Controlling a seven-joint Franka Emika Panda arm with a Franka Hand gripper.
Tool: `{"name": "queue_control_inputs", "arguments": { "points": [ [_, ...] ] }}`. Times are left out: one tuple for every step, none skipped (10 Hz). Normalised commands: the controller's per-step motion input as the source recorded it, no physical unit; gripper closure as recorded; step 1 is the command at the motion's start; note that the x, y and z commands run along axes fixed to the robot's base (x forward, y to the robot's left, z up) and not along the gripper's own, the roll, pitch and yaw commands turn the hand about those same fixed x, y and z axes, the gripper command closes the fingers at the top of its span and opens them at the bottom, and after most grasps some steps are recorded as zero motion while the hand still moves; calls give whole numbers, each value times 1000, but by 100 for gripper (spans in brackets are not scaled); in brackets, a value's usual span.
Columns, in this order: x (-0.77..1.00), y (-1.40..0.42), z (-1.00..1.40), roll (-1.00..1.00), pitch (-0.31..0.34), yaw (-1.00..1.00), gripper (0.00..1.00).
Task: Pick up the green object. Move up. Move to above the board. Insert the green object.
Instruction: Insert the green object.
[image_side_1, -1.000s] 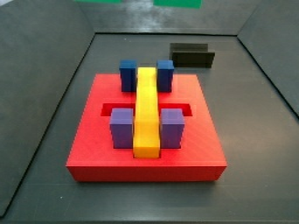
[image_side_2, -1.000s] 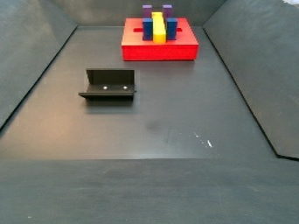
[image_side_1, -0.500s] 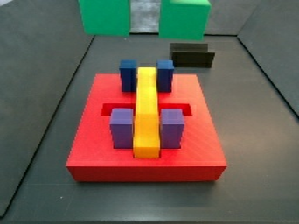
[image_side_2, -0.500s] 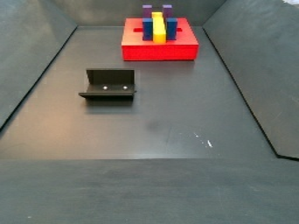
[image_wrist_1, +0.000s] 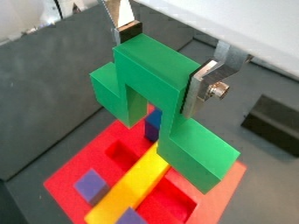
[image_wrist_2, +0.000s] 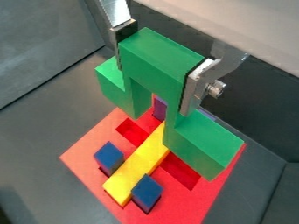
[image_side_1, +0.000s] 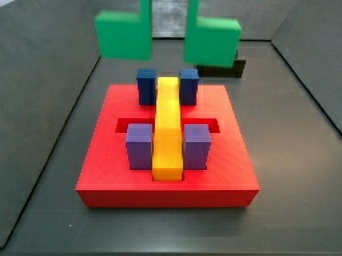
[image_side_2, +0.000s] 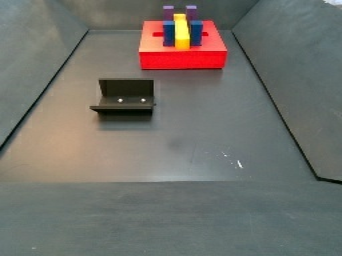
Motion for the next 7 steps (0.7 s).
{"name": "queue_control_inputs", "arguments": {
  "points": [
    [200,-157,-529,149,-64,0,100],
    [220,-129,-511,169,-57,0,100],
    [166,-109,-497,176,-59,0,100],
    [114,-123,-554,234,-40,0,100],
    [89,-123,-520,246,-19,0,100],
    [20,0,-366,80,0,0,100],
    [0,0,-283,0,-50,0,100]
  ]
}}
